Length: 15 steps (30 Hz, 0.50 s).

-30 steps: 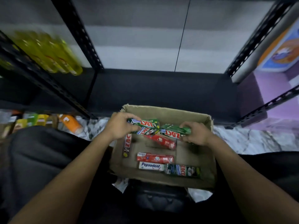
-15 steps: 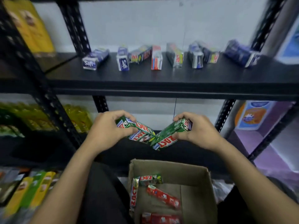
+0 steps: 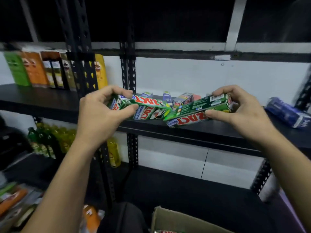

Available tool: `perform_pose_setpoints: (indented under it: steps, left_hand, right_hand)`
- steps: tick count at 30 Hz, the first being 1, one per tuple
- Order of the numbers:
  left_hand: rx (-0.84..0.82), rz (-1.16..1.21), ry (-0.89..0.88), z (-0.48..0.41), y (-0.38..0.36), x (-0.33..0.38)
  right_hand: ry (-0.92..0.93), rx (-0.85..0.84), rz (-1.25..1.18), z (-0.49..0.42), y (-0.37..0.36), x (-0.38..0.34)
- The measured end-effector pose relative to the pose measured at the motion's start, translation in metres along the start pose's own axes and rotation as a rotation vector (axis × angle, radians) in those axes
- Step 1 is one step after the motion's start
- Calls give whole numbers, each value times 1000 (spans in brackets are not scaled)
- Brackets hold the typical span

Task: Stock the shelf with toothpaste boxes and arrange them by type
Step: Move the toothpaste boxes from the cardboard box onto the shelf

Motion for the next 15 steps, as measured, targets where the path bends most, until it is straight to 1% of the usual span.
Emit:
perform_pose_setpoints:
  steps: [4,7,9,11,13,15]
  left_hand:
    - [196,-104,-42,-17,7,-5]
    - [334,-218,-58,-25,3,-16]
    - [373,-292,-66,-31,-3,-29]
    - [402,-399,-89,-38,-10,-46]
    - [398,-517,-101,-45,-17,-65]
    - [336,-597,-62,-53,-24,-85]
  right_hand:
    - [40,104,6,-28,-41,12]
    - [109,134,122,-39,-78,13]
    - [226,80,248,-43,-103,13]
    - [314,-10,358,-45,-128,21]
    - [340,-97,489,-45,-147,33]
    - [317,-167,610,-46,-162,43]
Point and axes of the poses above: each hand's wrist, its own z-axis away from the middle knuckle, its own y-axis out of the back of the hand, x = y × z, the point moved 2 cm from there along -z, towards the middle knuckle, and after that the axes turned 13 degrees about y, right-handed, at the moved point
